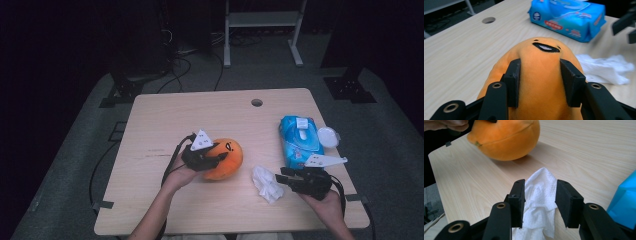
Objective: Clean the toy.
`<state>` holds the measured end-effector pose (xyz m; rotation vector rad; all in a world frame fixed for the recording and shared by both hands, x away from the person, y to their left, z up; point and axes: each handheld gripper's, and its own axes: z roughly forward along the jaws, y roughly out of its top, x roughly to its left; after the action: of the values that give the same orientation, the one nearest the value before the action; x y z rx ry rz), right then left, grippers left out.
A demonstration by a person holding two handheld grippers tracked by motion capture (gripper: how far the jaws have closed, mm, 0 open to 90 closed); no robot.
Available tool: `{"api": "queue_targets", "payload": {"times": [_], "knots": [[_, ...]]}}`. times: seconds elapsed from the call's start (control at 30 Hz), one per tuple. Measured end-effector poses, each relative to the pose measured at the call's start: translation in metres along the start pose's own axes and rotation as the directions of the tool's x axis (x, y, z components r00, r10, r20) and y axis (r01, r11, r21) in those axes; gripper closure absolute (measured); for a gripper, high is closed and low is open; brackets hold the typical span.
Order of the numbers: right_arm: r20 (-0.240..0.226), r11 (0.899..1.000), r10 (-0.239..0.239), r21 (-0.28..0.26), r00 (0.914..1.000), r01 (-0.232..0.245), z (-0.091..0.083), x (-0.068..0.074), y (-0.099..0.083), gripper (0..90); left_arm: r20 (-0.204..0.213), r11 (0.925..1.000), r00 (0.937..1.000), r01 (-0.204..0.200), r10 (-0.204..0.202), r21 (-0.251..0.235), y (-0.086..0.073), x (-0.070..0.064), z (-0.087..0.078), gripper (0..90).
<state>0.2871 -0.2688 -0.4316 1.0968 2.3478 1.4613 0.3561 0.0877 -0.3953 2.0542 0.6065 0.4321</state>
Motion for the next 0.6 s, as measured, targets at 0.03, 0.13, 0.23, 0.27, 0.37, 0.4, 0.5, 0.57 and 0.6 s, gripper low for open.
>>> {"api": "queue_targets", "payload": {"times": [0.03,0.13,0.23,0.27,0.37,0.4,0.5,0.57,0.6], "knots": [[0.000,1.000,0.000,0.000,1.0000,0.000,0.000,0.000,0.000,57.5,-0.004,1.0000,1.0000,0.002,-0.002,0.002,0.000,0.002,0.002,55.7],[-0.001,1.000,0.009,-0.008,1.0000,-0.009,-0.001,0.000,0.000,56.4,-0.010,0.9997,0.9999,0.011,-0.011,0.019,0.001,0.006,0.008,54.7],[-0.001,1.000,0.004,-0.011,1.0000,-0.004,-0.002,0.000,0.001,56.0,-0.009,0.9992,0.9998,0.021,-0.020,0.036,-0.002,0.008,0.015,54.1],[-0.001,1.000,0.004,-0.012,1.0000,-0.004,-0.002,0.000,0.001,55.7,-0.007,0.9989,0.9997,0.022,-0.022,0.041,-0.003,0.009,0.016,53.5],[-0.003,1.000,0.011,-0.007,0.9999,-0.011,-0.001,0.000,0.000,54.1,0.000,0.9983,0.9994,0.035,-0.035,0.046,-0.006,0.009,0.018,49.0],[-0.003,1.000,0.010,-0.006,0.9999,-0.010,-0.001,-0.001,-0.001,54.1,-0.001,0.9981,0.9992,0.040,-0.040,0.047,-0.006,0.009,0.018,46.9],[-0.003,1.000,0.014,-0.003,0.9999,-0.014,-0.001,-0.002,-0.001,53.7,-0.002,0.9979,0.9985,0.054,-0.054,0.037,-0.003,0.010,0.014,40.5],[-0.002,1.000,0.015,-0.006,0.9999,-0.015,-0.002,-0.002,-0.001,53.3,0.001,0.9981,0.9982,0.060,-0.060,0.015,0.001,0.010,0.009,40.0],[-0.002,1.000,0.017,-0.006,0.9998,-0.017,-0.002,-0.001,-0.001,52.9,0.001,0.9980,0.9980,0.064,-0.064,0.005,0.002,0.010,0.006,38.6]]}}
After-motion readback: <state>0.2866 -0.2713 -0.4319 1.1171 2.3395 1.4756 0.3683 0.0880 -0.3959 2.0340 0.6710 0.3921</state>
